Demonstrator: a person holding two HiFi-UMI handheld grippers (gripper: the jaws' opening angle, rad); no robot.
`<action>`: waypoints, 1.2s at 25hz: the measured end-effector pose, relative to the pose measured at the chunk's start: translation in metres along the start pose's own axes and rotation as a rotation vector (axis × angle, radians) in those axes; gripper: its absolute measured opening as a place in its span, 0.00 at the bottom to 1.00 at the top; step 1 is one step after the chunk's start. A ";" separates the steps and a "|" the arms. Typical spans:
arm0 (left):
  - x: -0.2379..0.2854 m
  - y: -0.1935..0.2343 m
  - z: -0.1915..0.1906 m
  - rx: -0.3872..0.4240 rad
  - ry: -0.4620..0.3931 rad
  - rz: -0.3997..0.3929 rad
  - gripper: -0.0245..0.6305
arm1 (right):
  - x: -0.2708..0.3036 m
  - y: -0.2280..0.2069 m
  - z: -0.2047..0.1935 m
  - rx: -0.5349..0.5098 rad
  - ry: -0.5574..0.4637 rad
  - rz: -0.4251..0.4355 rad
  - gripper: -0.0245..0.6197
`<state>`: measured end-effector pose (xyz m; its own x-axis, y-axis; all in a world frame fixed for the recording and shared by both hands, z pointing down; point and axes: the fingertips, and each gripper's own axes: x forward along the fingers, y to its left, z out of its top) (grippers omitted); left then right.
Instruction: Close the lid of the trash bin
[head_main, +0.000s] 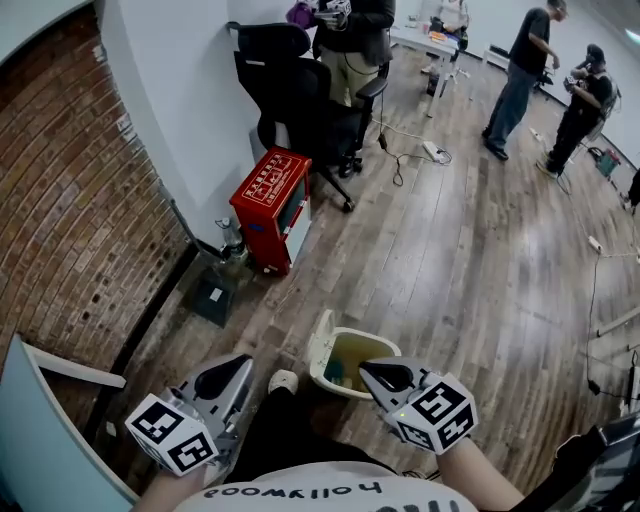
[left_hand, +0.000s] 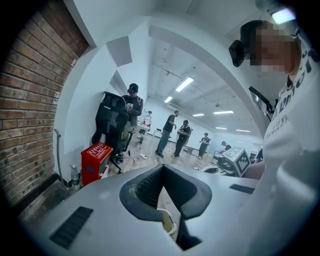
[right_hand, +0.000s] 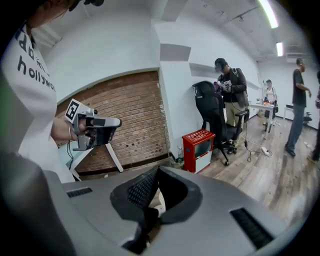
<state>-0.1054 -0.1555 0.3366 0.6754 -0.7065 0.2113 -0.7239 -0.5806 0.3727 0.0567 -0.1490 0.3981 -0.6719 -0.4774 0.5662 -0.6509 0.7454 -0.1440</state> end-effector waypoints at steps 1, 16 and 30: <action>0.007 0.005 0.004 0.003 -0.003 -0.013 0.05 | 0.004 -0.004 0.001 0.006 0.006 -0.006 0.05; 0.033 0.098 0.022 -0.014 0.045 -0.029 0.05 | 0.152 -0.032 0.001 0.038 0.189 0.055 0.05; 0.027 0.145 0.003 -0.048 0.120 0.021 0.05 | 0.248 -0.034 -0.068 -0.082 0.492 0.085 0.05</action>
<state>-0.1932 -0.2600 0.3932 0.6746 -0.6631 0.3244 -0.7321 -0.5445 0.4093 -0.0643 -0.2610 0.5982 -0.4623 -0.1528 0.8735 -0.5582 0.8156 -0.1527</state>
